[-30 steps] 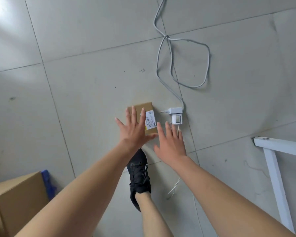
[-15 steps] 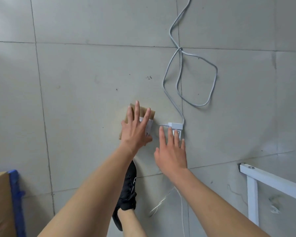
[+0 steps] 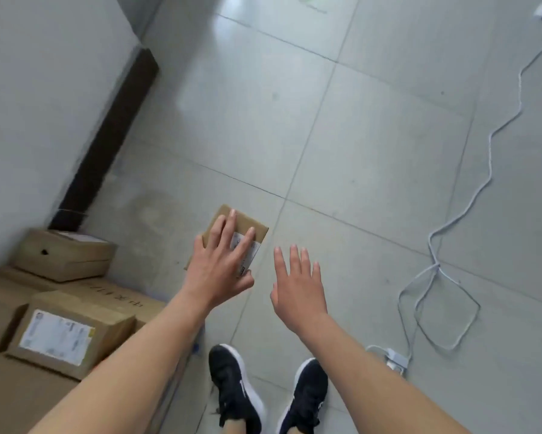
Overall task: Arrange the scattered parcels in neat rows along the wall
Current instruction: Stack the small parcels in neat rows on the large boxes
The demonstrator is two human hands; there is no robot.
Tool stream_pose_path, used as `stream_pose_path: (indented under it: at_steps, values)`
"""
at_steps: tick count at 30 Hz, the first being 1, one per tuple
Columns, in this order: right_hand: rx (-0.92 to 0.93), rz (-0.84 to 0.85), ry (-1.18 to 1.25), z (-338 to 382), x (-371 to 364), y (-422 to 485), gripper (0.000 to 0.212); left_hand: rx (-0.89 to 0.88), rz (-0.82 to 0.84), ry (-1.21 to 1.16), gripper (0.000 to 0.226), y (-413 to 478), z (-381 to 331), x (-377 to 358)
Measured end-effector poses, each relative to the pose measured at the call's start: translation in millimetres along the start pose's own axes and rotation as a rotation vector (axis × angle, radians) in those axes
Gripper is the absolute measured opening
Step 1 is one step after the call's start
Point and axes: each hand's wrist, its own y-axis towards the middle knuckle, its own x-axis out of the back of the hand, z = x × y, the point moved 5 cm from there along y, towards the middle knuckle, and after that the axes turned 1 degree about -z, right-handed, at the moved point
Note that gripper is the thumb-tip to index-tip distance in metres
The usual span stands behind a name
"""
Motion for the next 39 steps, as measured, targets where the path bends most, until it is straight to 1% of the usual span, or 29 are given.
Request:
stream_pose_path:
  at_steps: [5, 8, 10, 14, 18, 20, 24, 27, 31, 33, 36, 39]
  values:
    - [0.271, -0.051, -0.037, 167.3, 106.6, 71.5, 0.074, 0.288, -0.146, -0.035, 0.084, -51.1, 163.8, 96.3]
    - [0.411, -0.06, -0.103, 253.1, 139.6, 101.6, 0.073, 0.481, -0.187, -0.06, 0.083, -96.8, 240.6, 127.7]
    - [0.484, -0.05, -0.149, 301.9, 147.9, 110.9, 0.072, 0.617, -0.226, -0.073, 0.083, -134.8, 273.7, 135.0]
    - [0.658, 0.025, -0.243, 384.1, 135.7, 122.0, 0.071, 0.883, -0.255, -0.11, 0.083, -210.7, 313.3, 118.8]
    - [0.844, 0.093, -0.409, 437.9, 97.6, 132.6, 0.073, 1.165, -0.203, -0.145, 0.085, -271.6, 325.1, 65.4]
    - [0.919, 0.114, -0.456, 458.5, 74.3, 143.1, 0.074, 1.258, -0.163, -0.169, 0.087, -286.7, 327.4, 31.9]
    - [1.069, 0.114, -0.596, 488.3, 26.0, 173.7, 0.081, 1.339, -0.165, -0.185, 0.087, -291.7, 332.8, -23.9]
    - [1.149, 0.098, -0.723, 503.0, -8.0, 199.3, 0.091, 1.382, -0.254, -0.194, 0.088, -284.8, 333.9, -44.6]
    - [1.181, 0.083, -0.885, 523.6, -42.5, 233.0, 0.108, 1.394, -0.313, -0.164, 0.087, -276.0, 333.6, -48.7]
    - [1.207, 0.07, -0.922, 541.0, -56.6, 243.8, 0.116, 1.407, -0.333, -0.17, 0.086, -276.5, 332.3, -50.0]
    - [1.267, 0.053, -0.963, 570.5, -75.5, 253.1, 0.127, 1.412, -0.364, -0.17, 0.084, -279.1, 334.1, -51.6]
    - [1.277, 0.04, -1.086, 582.3, -94.4, 260.0, 0.135, 1.415, -0.391, -0.179, 0.083, -278.5, 333.2, -53.5]
